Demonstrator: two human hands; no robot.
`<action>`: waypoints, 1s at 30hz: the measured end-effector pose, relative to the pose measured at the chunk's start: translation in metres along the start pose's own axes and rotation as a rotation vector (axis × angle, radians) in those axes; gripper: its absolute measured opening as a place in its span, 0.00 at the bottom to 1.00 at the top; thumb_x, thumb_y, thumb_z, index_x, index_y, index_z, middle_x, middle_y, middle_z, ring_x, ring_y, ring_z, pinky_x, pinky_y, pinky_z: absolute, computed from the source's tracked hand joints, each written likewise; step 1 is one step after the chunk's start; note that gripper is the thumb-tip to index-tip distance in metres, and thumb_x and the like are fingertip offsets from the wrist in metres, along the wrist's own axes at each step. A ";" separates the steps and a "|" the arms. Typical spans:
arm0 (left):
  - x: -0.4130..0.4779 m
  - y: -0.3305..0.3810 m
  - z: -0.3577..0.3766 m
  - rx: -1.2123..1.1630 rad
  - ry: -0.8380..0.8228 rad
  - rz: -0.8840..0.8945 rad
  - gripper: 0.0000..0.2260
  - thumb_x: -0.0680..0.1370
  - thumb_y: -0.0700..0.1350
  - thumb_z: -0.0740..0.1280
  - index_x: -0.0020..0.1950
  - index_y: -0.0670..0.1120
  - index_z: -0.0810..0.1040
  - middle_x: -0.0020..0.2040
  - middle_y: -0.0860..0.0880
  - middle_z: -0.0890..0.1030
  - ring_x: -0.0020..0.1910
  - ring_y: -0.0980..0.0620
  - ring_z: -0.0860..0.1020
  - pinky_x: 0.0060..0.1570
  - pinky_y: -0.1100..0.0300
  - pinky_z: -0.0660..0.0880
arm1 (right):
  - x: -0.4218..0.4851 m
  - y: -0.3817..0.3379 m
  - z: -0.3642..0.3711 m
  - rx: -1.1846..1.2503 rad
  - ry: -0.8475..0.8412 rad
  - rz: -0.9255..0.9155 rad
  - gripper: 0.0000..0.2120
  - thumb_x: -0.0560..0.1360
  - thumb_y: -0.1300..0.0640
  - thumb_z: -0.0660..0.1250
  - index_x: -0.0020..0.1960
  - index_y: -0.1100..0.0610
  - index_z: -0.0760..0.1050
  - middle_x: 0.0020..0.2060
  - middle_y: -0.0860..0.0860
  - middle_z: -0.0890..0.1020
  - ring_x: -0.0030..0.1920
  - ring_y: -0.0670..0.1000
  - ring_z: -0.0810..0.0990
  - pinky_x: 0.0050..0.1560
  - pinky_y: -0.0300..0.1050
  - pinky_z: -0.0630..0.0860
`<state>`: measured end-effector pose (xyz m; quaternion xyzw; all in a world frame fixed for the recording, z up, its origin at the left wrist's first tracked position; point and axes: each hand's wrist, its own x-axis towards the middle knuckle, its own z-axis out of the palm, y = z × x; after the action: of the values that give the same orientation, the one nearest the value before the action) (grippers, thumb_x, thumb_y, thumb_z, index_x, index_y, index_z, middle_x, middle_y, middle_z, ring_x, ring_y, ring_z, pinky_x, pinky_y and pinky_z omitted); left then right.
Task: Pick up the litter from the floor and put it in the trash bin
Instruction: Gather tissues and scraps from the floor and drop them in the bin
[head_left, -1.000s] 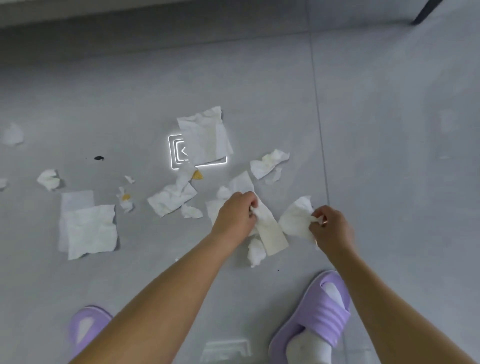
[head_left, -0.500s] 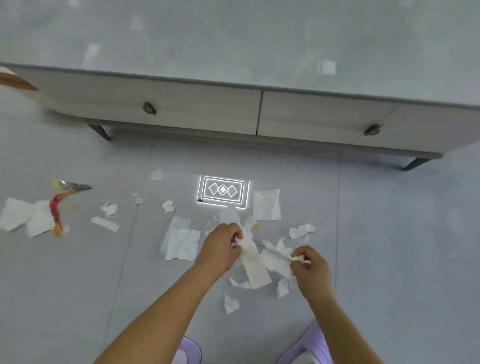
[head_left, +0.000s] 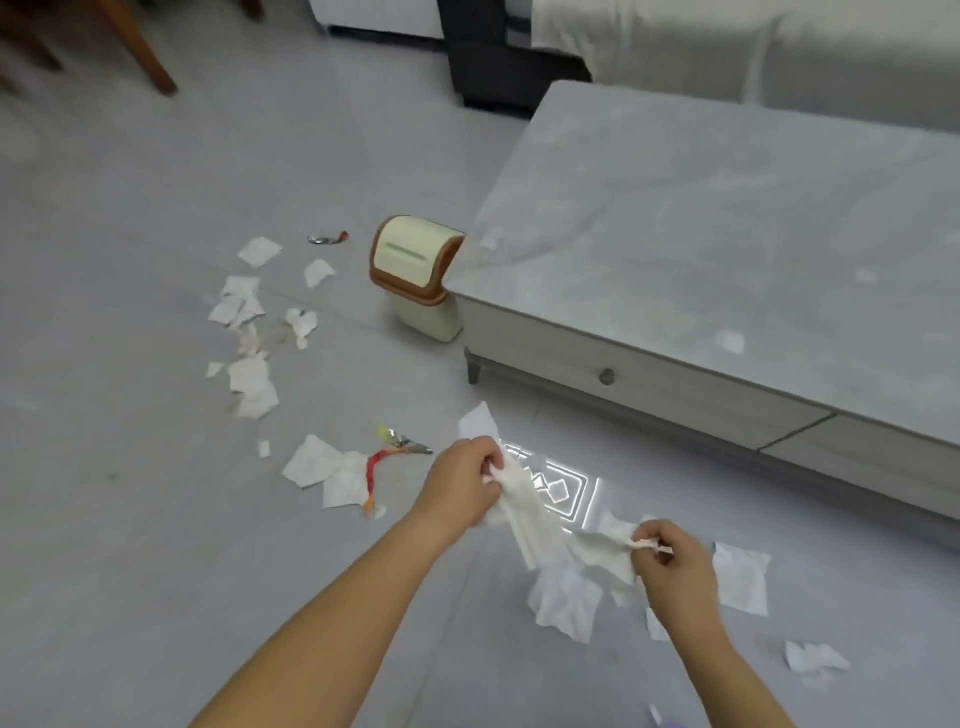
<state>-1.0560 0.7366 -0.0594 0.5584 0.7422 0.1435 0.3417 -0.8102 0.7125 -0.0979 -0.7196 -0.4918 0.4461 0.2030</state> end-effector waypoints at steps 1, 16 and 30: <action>0.006 -0.011 -0.018 -0.001 0.025 -0.020 0.08 0.68 0.36 0.65 0.44 0.47 0.75 0.38 0.52 0.73 0.38 0.53 0.71 0.34 0.68 0.62 | 0.002 -0.014 0.014 0.009 -0.007 -0.008 0.15 0.67 0.68 0.65 0.33 0.48 0.73 0.37 0.56 0.79 0.35 0.53 0.77 0.34 0.40 0.68; 0.196 -0.125 -0.181 0.000 0.093 -0.089 0.10 0.68 0.35 0.66 0.40 0.51 0.73 0.35 0.56 0.71 0.34 0.59 0.71 0.32 0.74 0.67 | 0.127 -0.199 0.188 0.079 -0.055 -0.034 0.15 0.68 0.68 0.63 0.34 0.48 0.73 0.39 0.52 0.78 0.33 0.51 0.73 0.36 0.41 0.67; 0.398 -0.219 -0.242 0.024 -0.028 -0.022 0.09 0.71 0.37 0.66 0.42 0.51 0.73 0.38 0.53 0.75 0.35 0.58 0.73 0.31 0.72 0.67 | 0.255 -0.316 0.341 0.047 0.112 -0.014 0.14 0.73 0.66 0.61 0.36 0.49 0.74 0.43 0.52 0.75 0.41 0.52 0.75 0.34 0.35 0.66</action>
<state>-1.4341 1.0727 -0.1518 0.5563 0.7451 0.1227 0.3469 -1.2334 1.0262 -0.1571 -0.7350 -0.4741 0.4151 0.2504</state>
